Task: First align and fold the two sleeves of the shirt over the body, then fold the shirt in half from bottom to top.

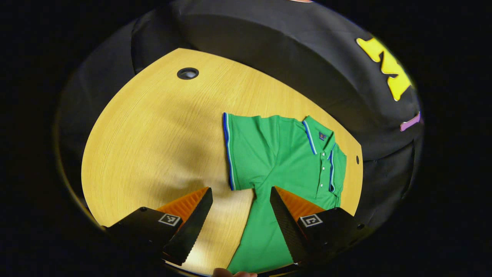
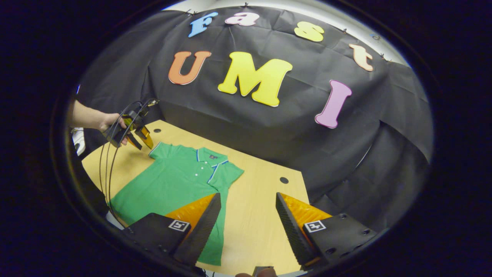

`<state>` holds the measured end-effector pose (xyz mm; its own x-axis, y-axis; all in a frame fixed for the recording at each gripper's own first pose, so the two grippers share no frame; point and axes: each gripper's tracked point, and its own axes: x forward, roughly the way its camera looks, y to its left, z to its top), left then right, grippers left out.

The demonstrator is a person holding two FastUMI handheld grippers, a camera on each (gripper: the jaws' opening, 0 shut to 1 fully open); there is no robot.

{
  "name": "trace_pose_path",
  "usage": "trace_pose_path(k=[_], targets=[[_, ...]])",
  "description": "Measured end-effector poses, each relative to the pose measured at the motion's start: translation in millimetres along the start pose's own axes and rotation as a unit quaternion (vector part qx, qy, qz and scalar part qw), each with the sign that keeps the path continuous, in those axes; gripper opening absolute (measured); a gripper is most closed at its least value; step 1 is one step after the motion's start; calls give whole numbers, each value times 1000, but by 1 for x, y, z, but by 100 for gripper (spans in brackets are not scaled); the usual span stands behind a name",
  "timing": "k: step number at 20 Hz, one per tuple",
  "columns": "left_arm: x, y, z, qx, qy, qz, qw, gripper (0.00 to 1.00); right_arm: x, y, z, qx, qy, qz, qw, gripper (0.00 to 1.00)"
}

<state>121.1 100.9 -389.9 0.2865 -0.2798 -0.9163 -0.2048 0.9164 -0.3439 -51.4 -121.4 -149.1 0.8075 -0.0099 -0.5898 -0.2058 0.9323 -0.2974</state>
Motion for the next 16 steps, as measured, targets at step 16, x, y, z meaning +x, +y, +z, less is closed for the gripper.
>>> trace_pose_path(k=[16], targets=[[56,-1,30,20,87,31,995,68,-2,-10,-43,45,66,-14,997,90]])
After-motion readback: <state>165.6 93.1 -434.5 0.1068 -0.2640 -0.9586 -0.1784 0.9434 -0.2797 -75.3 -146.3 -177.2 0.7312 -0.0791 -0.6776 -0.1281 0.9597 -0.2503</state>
